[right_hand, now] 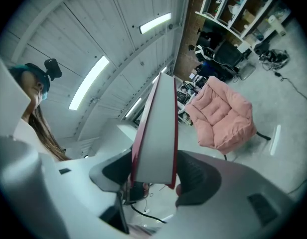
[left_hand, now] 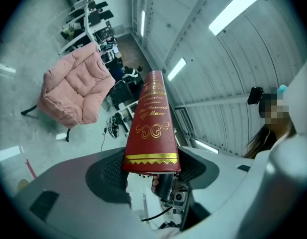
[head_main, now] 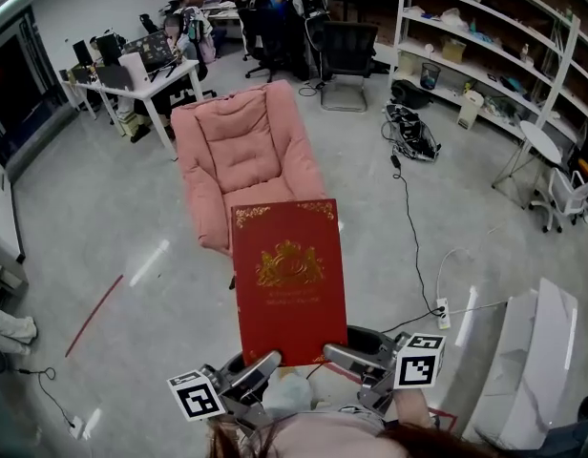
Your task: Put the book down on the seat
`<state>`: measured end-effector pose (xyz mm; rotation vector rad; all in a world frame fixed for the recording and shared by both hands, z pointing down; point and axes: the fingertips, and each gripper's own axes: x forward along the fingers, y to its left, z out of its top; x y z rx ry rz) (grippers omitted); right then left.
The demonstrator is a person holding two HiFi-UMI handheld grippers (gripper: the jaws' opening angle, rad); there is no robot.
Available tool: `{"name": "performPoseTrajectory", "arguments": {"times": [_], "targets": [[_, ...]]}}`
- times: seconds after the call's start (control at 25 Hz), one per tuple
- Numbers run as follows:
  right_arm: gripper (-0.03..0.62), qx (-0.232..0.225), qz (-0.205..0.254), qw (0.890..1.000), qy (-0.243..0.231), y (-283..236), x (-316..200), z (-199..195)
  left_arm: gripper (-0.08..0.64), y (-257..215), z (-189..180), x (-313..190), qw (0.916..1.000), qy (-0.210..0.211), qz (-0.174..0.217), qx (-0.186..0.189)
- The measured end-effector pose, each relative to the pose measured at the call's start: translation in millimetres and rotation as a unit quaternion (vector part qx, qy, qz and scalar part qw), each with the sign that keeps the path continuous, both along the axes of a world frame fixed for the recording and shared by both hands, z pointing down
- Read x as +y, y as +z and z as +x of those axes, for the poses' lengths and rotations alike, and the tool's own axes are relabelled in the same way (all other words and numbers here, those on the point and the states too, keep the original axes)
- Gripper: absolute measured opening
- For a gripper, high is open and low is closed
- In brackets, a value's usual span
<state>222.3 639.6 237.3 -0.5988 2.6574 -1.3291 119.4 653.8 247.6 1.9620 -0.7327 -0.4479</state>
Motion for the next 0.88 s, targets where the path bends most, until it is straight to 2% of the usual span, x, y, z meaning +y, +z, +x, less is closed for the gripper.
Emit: {"name": "performPoseTrajectory", "arguments": {"times": [0.28, 0.48, 0.88], "targets": [[0.287, 0.017, -0.003, 1.0, -0.002, -1.7, -46.8, -37.5, 0.273, 0.4, -37.9, -47.0, 0.9999, -0.008, 0.0, 0.013], [0.287, 0.024, -0.005, 1.0, 0.003, -7.2, -82.5, -85.5, 0.272, -3.9, -86.4, -82.5, 0.9997, -0.012, 0.0, 0.023], [0.287, 0.036, -0.014, 0.999, -0.002, 14.6, -108.6, -101.5, 0.273, 17.3, -103.4, -108.6, 0.9991, -0.031, 0.001, 0.028]]}}
